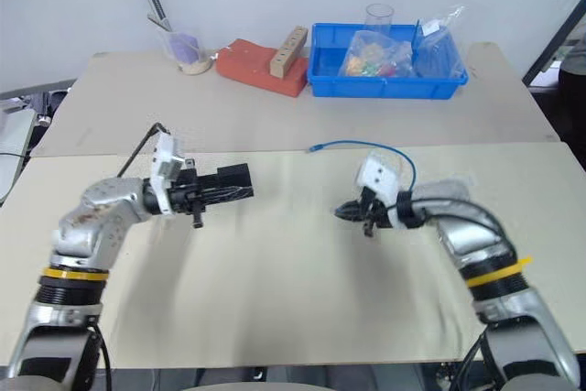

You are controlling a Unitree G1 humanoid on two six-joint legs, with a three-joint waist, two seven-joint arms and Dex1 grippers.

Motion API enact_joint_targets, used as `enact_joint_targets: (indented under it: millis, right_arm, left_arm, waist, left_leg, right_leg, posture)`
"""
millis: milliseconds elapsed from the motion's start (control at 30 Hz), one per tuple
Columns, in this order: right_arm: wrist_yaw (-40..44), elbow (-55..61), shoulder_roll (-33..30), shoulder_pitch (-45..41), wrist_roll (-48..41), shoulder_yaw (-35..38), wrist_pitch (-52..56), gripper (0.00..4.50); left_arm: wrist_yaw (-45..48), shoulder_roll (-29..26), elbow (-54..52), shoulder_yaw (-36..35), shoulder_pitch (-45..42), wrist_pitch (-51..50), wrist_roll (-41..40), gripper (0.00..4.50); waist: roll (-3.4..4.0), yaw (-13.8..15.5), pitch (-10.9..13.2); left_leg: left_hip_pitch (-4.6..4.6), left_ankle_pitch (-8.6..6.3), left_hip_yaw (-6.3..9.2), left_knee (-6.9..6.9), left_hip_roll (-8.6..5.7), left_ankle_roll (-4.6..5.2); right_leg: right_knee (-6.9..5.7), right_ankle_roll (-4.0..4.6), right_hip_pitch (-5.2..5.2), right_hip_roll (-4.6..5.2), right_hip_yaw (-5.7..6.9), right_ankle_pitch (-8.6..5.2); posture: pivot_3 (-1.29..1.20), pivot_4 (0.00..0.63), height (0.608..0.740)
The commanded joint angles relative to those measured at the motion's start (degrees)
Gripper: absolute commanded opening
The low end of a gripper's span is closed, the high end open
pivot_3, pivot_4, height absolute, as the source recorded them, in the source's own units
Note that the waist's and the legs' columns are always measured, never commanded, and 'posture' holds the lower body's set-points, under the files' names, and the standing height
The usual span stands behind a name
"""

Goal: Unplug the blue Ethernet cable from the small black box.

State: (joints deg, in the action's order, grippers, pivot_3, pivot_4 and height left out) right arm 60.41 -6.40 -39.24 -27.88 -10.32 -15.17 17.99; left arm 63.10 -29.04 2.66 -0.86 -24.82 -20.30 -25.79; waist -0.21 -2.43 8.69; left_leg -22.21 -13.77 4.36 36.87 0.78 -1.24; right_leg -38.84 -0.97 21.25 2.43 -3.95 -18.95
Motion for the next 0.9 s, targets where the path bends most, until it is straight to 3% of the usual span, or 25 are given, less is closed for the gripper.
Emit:
enact_joint_targets:
  millis: [33, 167, 300, 433, 567, 667, 867, 900]
  right_arm:
    - [0.68, 2.50, -0.65, -0.09, -0.21, 2.36, -1.86, 1.71]
    - [3.05, 6.11, -2.05, 0.85, -2.99, 4.26, 0.79, 3.06]
    - [3.70, 16.62, -1.91, 0.25, -12.64, 9.12, 10.92, 4.44]
    - [-5.84, 24.55, 3.83, -2.55, -20.34, 13.57, 21.89, 4.47]
    - [-14.93, 27.66, 6.57, -3.18, -16.75, 13.15, 24.61, 4.47]
    - [-16.56, 27.13, 4.75, -1.66, -11.85, 10.51, 21.61, 4.47]
    - [-18.28, 27.41, 5.19, -0.87, -11.54, 11.24, 22.35, 4.47]
    - [-18.39, 27.38, 5.20, -0.95, -11.53, 11.25, 22.37, 4.50]
  left_arm:
    - [-3.24, 1.79, -1.28, -0.97, -0.81, 2.86, 0.40, 0.60]
    - [-5.79, 3.80, 0.58, -0.85, -0.21, 5.61, 1.96, 0.60]
    - [-11.92, 6.14, 9.70, -0.86, -1.38, 14.75, 8.13, 0.60]
    - [-17.57, 9.79, 17.42, -0.92, -2.83, 22.70, 11.76, 0.60]
    - [-21.58, 13.56, 23.16, -1.13, -3.51, 27.62, 13.34, 0.60]
    - [-23.61, 15.05, 27.56, -1.16, -4.10, 30.50, 14.43, 0.60]
    - [-24.85, 16.09, 31.97, -1.31, -4.11, 33.25, 14.97, 0.60]
    - [-24.82, 16.08, 32.33, -1.49, -4.16, 33.26, 14.77, 1.67]
  waist:
    - [0.00, 0.08, 0.00]
    - [0.00, 0.21, 0.00]
    - [0.01, 0.31, -0.01]
    - [0.00, 0.31, 0.00]
    - [0.01, 1.13, -0.01]
    - [0.00, 1.84, -0.01]
    - [0.00, 1.61, -0.01]
    - [0.00, 1.48, -0.01]
  left_leg:
    - [0.01, 0.00, 0.01, 0.00, 0.00, 0.00]
    - [0.00, 0.00, 0.02, -0.01, 0.00, 0.00]
    - [0.02, 0.00, 0.03, 0.00, -0.01, 0.00]
    - [0.03, 0.00, 0.06, -0.01, 0.01, 0.00]
    - [-0.03, 0.00, 0.08, -0.01, -0.04, 0.00]
    - [-0.05, 0.00, 0.06, 0.01, -0.14, 0.00]
    - [-0.02, 0.00, 0.05, 0.02, -0.13, 0.00]
    - [0.00, 0.00, 0.05, 0.02, -0.11, 0.00]
  right_leg:
    - [0.00, 0.00, -0.02, 0.00, 0.01, 0.00]
    - [0.01, 0.00, -0.02, 0.00, 0.02, 0.00]
    - [0.03, 0.00, -0.05, 0.01, 0.01, 0.00]
    - [0.01, 0.00, -0.06, -0.01, 0.02, 0.00]
    - [-0.04, 0.00, -0.06, 0.03, 0.05, 0.00]
    - [-0.04, 0.00, -0.06, 0.13, 0.05, 0.00]
    - [0.01, 0.00, -0.04, 0.10, 0.05, 0.00]
    - [0.00, 0.00, -0.05, 0.07, 0.05, 0.00]
  posture:
    - [0.00, 0.150, 0.740]
    - [0.00, 0.150, 0.740]
    - [0.00, 0.150, 0.740]
    - [0.00, 0.150, 0.740]
    - [0.00, 0.150, 0.740]
    - [0.00, 0.150, 0.740]
    - [0.00, 0.150, 0.740]
    - [0.00, 0.150, 0.740]
